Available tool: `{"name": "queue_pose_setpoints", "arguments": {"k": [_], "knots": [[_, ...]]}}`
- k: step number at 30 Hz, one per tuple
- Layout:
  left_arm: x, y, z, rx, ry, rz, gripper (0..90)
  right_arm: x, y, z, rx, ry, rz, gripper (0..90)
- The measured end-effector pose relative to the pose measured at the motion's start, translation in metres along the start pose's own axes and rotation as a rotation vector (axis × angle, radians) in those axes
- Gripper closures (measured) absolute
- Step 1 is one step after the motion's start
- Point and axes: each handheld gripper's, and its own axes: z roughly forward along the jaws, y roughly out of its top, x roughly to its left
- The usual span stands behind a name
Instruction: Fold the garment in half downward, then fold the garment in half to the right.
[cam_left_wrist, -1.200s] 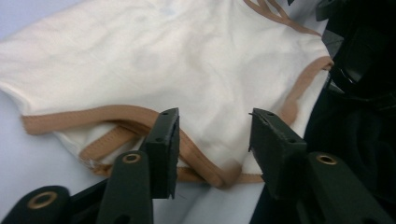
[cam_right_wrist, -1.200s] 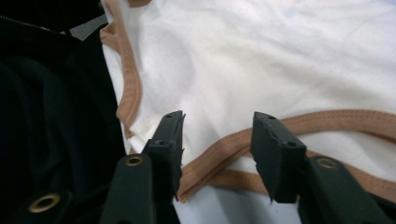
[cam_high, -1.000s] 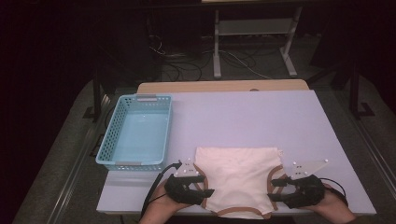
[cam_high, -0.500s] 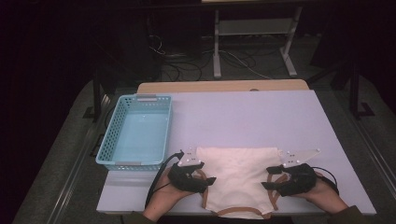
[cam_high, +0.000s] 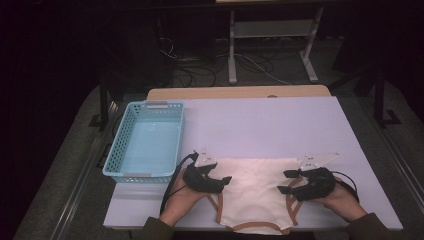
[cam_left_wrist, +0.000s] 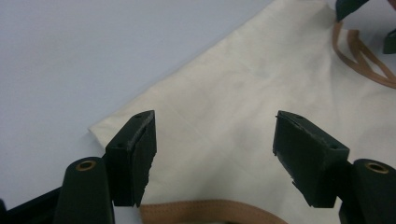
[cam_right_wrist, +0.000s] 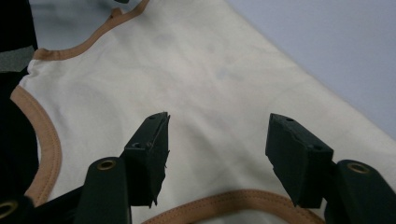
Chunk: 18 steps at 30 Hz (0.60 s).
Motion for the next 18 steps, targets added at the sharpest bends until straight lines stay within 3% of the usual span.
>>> {"name": "queue_pose_setpoints", "arguments": {"k": [13,18], "knots": [[0.016,0.008,0.014,-0.003,0.085,-0.055,33.1,-0.014,0.006,-0.001,-0.023,-0.039,0.036,37.5],[0.022,0.010,0.020,0.001,0.120,-0.073,35.8,-0.025,0.010,-0.002,-0.033,-0.078,0.062,37.7]]}}
